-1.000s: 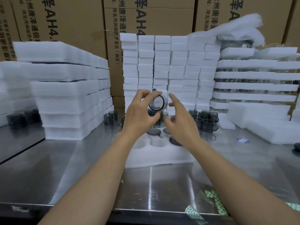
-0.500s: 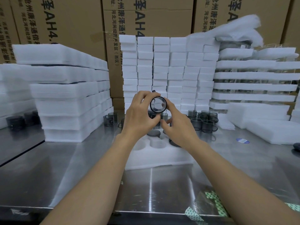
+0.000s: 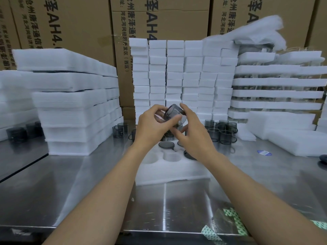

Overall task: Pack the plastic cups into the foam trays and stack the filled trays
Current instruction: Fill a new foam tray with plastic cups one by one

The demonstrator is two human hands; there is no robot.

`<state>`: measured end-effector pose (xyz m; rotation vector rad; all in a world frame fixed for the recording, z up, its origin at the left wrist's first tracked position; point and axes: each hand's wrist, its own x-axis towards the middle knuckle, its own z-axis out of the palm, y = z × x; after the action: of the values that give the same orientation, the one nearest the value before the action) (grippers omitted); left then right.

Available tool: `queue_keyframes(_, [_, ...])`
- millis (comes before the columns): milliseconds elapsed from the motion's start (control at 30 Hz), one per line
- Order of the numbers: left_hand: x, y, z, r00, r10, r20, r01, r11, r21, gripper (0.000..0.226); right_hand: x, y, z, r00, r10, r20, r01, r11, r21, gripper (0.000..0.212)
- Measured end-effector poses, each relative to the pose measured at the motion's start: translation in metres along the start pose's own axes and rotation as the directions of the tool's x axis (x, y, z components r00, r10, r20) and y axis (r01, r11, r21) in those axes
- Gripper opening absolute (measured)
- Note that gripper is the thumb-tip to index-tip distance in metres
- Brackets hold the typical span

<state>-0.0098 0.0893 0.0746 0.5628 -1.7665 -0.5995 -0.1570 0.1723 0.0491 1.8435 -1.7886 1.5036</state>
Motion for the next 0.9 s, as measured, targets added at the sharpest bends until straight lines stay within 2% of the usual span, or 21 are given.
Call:
queue_keyframes(133, [0.002,0.001,-0.001,0.981,-0.155,0.119,0.169,0.979,-0.118,0.054,0.003,0.000,0.000,0.996,0.006,-0.089,0.002,0.996,0.090,0.071])
queue_keyframes(233, [0.002,0.003,-0.003,0.940,-0.260,0.219,0.299,0.939,-0.170,0.048,0.003,0.000,0.000,0.997,0.008,-0.082,0.009,0.980,0.199,0.063])
queue_keyframes(367, [0.006,0.003,-0.010,0.910,-0.278,0.308,0.373,0.872,-0.317,0.038,0.002,-0.004,-0.002,0.995,0.099,0.002,-0.094,0.935,0.341,0.057])
queue_keyframes(500, [0.008,0.003,-0.013,0.892,-0.328,0.312,0.426,0.842,-0.332,0.040,0.003,-0.011,-0.002,0.990,0.140,0.024,-0.137,0.893,0.429,0.034])
queue_keyframes(567, [0.009,0.003,-0.011,0.879,-0.403,0.256,0.468,0.833,-0.294,0.044,0.004,-0.012,-0.002,0.986,0.166,0.027,-0.161,0.883,0.442,0.040])
queue_keyframes(633, [0.009,0.003,-0.009,0.856,-0.464,0.230,0.514,0.813,-0.275,0.056,0.004,-0.010,-0.003,0.982,0.182,0.050,-0.186,0.878,0.442,0.059])
queue_keyframes(700, [0.009,0.004,-0.008,0.836,-0.491,0.244,0.546,0.785,-0.291,0.063,0.003,-0.009,-0.003,0.982,0.162,0.094,-0.187,0.888,0.420,0.080])
queue_keyframes(767, [0.009,0.004,-0.008,0.817,-0.495,0.296,0.571,0.764,-0.299,0.067,0.000,-0.010,-0.001,0.987,0.113,0.114,-0.147,0.923,0.356,0.092])
queue_keyframes(833, [0.009,0.003,-0.008,0.792,-0.477,0.380,0.596,0.739,-0.314,0.069,0.000,-0.010,0.002,0.993,0.085,0.077,-0.105,0.948,0.299,0.091])
queue_keyframes(900, [0.008,0.004,-0.007,0.756,-0.467,0.458,0.632,0.702,-0.328,0.068,0.002,-0.007,0.003,0.996,0.084,0.004,-0.082,0.960,0.268,0.080])
